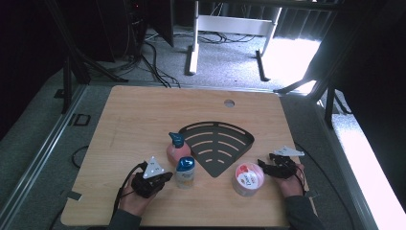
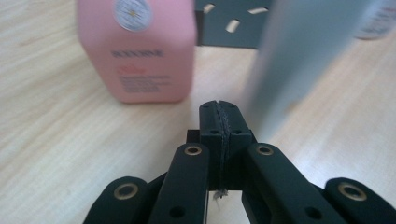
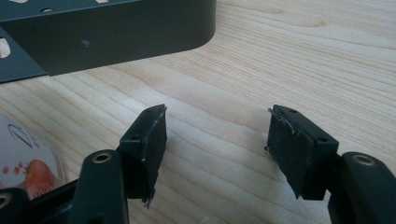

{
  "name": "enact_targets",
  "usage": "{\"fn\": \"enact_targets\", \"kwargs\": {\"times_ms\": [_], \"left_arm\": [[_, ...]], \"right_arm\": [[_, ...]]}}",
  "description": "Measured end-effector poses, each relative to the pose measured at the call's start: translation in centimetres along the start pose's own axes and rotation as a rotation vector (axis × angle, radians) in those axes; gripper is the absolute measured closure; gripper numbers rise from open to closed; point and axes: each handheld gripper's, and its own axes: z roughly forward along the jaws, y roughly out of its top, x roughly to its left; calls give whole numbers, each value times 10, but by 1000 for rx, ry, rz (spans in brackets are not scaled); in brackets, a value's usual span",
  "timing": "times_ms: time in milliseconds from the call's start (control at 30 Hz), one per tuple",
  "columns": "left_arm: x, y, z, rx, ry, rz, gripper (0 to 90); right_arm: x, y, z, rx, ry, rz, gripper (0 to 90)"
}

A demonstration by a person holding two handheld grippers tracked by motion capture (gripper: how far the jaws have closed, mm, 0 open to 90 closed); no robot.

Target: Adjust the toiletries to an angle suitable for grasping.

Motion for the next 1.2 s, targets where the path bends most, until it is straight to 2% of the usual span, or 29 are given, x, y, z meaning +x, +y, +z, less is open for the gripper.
{"fn": "enact_targets", "kwargs": {"times_ms": [167,400,500,633,667,767,933,1200], "left_arm": [[-13,-8,-4,-5,-49,-1,897],[-36,-5,6,-11,-104,65,898],[-42,-1,12,-17,-105,86,900],[-46,2,17,-36,-96,90,900],[-46,3,20,-32,-82,96,900],[-47,3,24,-37,-79,84,900],[-50,6,30,-38,-59,105,900],[-43,7,37,-7,-42,132,900]], "right_arm": [[0,0,0,0,0,0,372],[0,0,0,0,-1,0,372],[0,0,0,0,0,-1,372],[0,0,0,0,0,0,372],[0,0,0,0,0,0,372],[0,0,0,0,0,0,372],[0,0,0,0,0,0,372],[0,0,0,0,1,0,371]]}}
